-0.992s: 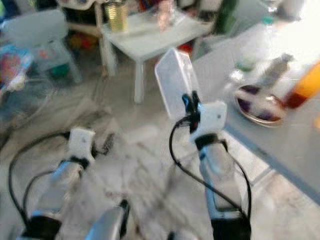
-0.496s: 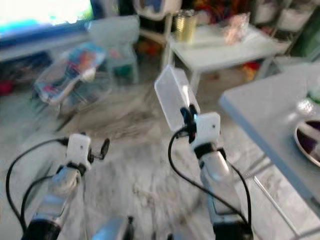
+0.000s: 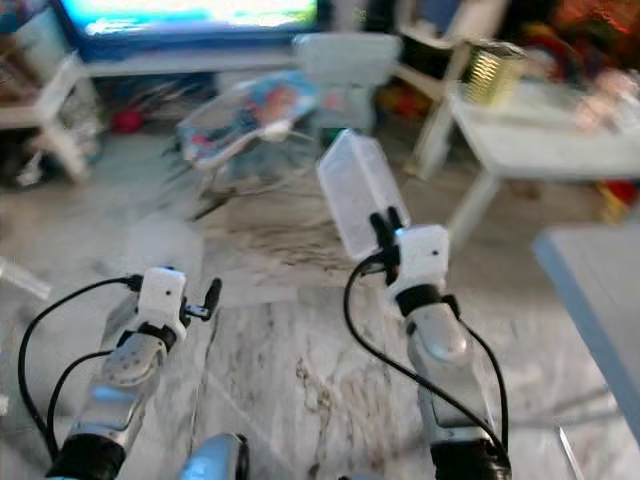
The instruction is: Restocking fridge
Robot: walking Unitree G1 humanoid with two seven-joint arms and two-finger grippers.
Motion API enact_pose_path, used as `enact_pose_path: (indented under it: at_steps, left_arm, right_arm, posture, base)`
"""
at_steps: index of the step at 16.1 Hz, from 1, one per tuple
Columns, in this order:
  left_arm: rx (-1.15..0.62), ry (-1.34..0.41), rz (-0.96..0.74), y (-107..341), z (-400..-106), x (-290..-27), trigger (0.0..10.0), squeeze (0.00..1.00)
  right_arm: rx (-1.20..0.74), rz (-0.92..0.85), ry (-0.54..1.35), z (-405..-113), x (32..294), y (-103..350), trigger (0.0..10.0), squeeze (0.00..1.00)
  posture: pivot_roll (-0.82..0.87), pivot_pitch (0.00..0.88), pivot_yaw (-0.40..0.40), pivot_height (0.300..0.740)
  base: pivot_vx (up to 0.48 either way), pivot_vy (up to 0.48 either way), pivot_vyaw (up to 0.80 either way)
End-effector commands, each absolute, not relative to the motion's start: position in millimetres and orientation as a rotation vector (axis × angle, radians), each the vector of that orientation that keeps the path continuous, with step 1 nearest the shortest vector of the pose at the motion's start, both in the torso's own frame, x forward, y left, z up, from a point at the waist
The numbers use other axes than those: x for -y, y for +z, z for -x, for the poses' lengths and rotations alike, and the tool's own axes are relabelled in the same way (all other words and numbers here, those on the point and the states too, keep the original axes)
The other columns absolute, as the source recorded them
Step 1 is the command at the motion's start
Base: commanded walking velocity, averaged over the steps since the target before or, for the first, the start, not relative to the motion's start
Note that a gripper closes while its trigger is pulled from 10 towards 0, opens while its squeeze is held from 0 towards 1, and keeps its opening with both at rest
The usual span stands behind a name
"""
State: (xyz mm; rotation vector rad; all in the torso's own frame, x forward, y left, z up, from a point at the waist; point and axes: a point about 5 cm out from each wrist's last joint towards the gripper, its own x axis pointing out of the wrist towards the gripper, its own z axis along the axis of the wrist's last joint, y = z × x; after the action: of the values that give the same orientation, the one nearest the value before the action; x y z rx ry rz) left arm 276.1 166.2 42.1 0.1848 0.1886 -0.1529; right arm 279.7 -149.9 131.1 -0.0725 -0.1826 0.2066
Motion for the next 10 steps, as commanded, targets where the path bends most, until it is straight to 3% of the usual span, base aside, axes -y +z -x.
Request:
enact_pose_path:
  at_steps: [1, 10]
  left_arm:
    - [-0.194, -0.141, -0.193, 44.1, -278.7, -170.6, 10.0, 0.00]
    - [-0.231, -0.161, -0.178, 46.2, -282.1, -168.6, 10.0, 0.00]
  right_arm:
    - [0.196, 0.070, 0.224, -281.0, 144.4, 132.0, 10.0, 0.00]
    - [0.199, 0.068, 0.220, -284.1, 143.6, 130.0, 10.0, 0.00]
  posture:
    - [0.03, 0.056, -0.029, 0.740]
    - [0.04, 0.054, -0.027, 0.740]
  base:
    - [0.000, 0.000, 0.80]
    - [0.000, 0.000, 0.80]
